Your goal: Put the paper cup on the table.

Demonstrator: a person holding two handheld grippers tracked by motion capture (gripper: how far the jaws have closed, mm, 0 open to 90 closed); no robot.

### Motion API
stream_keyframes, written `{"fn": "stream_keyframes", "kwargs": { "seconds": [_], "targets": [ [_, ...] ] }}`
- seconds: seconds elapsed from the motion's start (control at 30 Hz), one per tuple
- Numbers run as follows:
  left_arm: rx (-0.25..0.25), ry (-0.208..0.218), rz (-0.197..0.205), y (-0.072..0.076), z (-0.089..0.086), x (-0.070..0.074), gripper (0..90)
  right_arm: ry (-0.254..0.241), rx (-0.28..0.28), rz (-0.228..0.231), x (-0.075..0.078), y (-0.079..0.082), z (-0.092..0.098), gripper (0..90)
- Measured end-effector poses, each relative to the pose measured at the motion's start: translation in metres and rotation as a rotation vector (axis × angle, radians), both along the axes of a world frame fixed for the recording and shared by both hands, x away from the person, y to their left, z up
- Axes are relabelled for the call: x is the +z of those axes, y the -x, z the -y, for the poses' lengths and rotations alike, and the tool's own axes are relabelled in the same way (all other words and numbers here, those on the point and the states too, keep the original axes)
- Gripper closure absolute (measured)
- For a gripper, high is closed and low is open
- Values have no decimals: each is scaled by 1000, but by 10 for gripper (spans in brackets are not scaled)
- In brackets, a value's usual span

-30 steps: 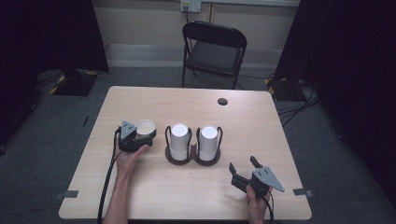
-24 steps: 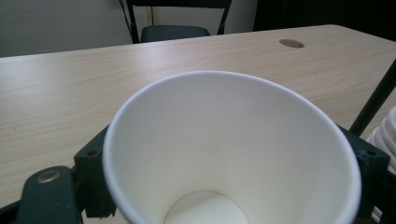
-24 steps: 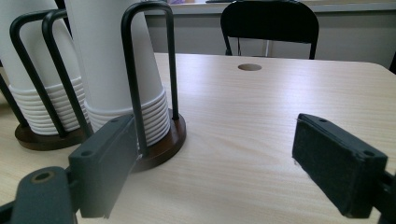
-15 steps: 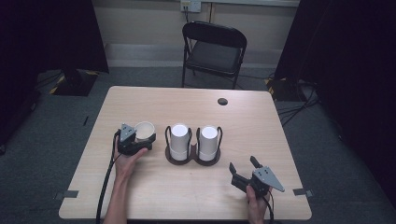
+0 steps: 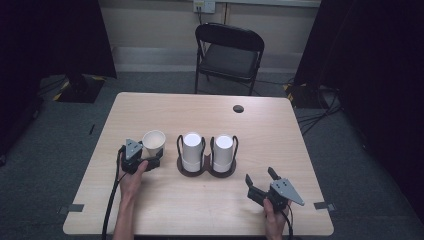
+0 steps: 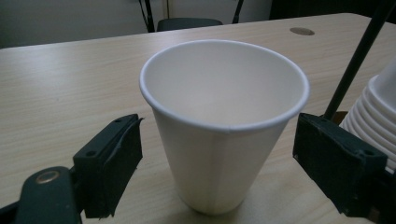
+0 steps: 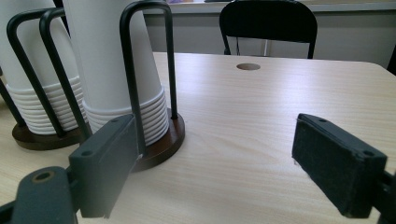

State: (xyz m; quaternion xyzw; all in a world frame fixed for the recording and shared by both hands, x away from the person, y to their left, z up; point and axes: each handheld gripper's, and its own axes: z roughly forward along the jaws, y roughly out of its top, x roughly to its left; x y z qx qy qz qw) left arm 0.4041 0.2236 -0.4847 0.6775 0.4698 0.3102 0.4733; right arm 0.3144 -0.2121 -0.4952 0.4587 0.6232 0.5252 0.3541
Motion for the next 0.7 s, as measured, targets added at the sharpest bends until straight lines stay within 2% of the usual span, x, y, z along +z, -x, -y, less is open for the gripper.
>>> {"fn": "stream_keyframes", "kwargs": {
  "seconds": [0.13, 0.23, 0.27, 0.47, 0.6, 0.67, 0.7],
  "targets": [
    [-8, -8, 20, 9, 2, 4, 156, -1, 1, -1, 0, 0, 0, 140],
    [-56, 14, 53, 18, 4, 6, 156, 0, 2, -1, 0, 0, 0, 140],
    [-56, 5, 59, 22, 4, 7, 154, 0, 3, -1, 0, 0, 0, 140],
    [-26, 13, 70, 38, 6, 8, 155, 0, 3, -1, 0, 0, 0, 141],
    [-32, 18, 75, 47, 7, 11, 155, 1, 5, -3, 0, 0, 0, 141],
    [-30, 6, 80, 50, 8, 12, 156, 1, 5, -3, 0, 0, 0, 141],
    [-36, 11, 94, 55, 11, 13, 156, 2, 4, 1, 0, 0, 0, 141]
  ]
}}
